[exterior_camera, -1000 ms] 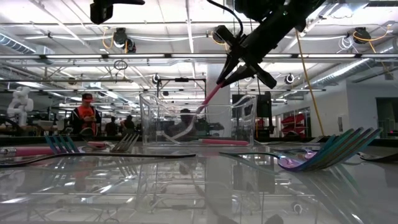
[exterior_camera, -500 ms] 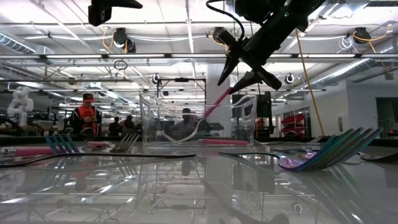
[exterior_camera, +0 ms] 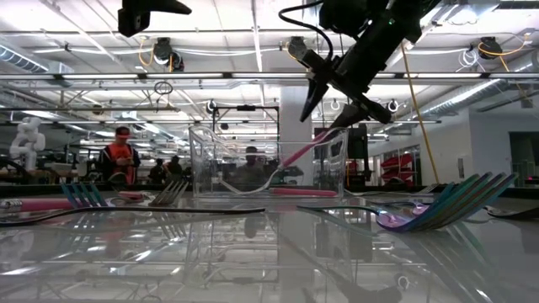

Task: Sort silverware by color (type)
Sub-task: Put the pink fork into the middle transparent bin

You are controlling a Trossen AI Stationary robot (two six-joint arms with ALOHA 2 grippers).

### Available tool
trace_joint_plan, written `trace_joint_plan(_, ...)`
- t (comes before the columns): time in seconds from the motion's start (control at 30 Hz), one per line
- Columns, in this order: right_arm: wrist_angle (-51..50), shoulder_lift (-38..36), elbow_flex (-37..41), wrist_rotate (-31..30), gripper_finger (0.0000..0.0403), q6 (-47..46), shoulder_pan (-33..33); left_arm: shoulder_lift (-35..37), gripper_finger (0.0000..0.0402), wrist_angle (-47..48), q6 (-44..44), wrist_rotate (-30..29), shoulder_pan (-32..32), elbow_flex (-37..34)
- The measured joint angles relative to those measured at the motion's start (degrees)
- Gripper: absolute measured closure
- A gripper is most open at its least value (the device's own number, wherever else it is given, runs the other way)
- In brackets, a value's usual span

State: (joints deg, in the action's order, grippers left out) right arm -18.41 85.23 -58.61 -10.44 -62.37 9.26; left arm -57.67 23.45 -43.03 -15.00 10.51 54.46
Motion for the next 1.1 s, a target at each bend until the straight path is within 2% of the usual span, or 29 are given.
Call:
trace_joint_plan(0.67, -0.3, -0.4, 0.0, 3.2, 0.0102, 2.0, 0.0, -1.0, 0.0259, 0.3, -1.6, -0.1, 0.0, 0.0)
trace_joint_plan(1.1, 0.6, -4.5, 0.0, 2.9, 0.0101, 4.2, 0.1, -1.0, 0.0259, 1.8, -3.2, -0.2, 0.0, 0.0)
